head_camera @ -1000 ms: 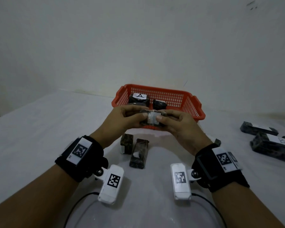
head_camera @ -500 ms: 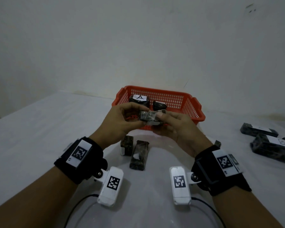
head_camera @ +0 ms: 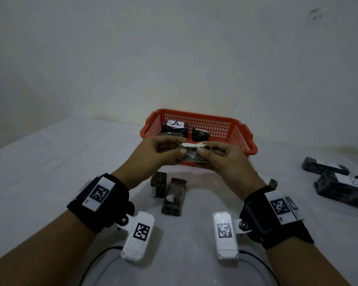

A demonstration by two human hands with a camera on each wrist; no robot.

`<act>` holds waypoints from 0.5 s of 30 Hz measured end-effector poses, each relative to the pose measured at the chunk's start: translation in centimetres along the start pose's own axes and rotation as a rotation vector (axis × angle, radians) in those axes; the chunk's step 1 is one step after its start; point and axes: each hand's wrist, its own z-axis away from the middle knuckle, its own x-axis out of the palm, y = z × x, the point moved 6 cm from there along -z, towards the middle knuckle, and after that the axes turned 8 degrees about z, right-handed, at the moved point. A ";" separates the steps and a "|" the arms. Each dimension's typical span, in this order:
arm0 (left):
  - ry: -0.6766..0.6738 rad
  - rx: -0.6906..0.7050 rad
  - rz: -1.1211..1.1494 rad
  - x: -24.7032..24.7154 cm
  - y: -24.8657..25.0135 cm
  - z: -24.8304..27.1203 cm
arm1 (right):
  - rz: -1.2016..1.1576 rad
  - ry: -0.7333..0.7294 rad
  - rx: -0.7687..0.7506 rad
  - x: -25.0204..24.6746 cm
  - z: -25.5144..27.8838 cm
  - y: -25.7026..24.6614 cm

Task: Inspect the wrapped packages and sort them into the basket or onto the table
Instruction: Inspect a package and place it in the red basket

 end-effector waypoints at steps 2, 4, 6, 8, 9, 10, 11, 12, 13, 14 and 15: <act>0.007 0.021 -0.023 0.0 0.1 0.0 | 0.021 -0.002 -0.005 0.0 0.1 -0.1; 0.034 0.051 -0.047 -0.3 0.2 -0.1 | 0.014 -0.017 -0.005 0.3 0.1 0.0; 0.043 0.066 -0.061 -0.4 0.3 -0.1 | -0.016 -0.044 0.006 0.6 0.0 0.1; 0.045 0.074 -0.060 -0.5 0.4 -0.1 | -0.059 -0.059 0.032 0.7 0.0 0.3; 0.047 0.079 -0.058 -0.5 0.4 -0.1 | -0.073 -0.063 0.048 0.7 0.0 0.4; 0.047 0.086 -0.061 -0.5 0.5 -0.1 | -0.074 -0.070 0.062 0.7 0.1 0.4; 0.044 0.095 -0.070 -0.4 0.5 -0.1 | -0.063 -0.079 0.072 0.8 0.1 0.5; 0.040 0.104 -0.082 -0.4 0.5 -0.1 | -0.050 -0.087 0.082 0.8 0.2 0.5; 0.034 0.114 -0.091 -0.3 0.6 -0.1 | -0.044 -0.089 0.095 0.9 0.2 0.6; 0.031 0.119 -0.098 -0.3 0.6 0.0 | -0.047 -0.085 0.109 0.9 0.2 0.7; 0.026 0.122 -0.102 -0.3 0.7 0.0 | -0.053 -0.080 0.119 0.9 0.2 0.7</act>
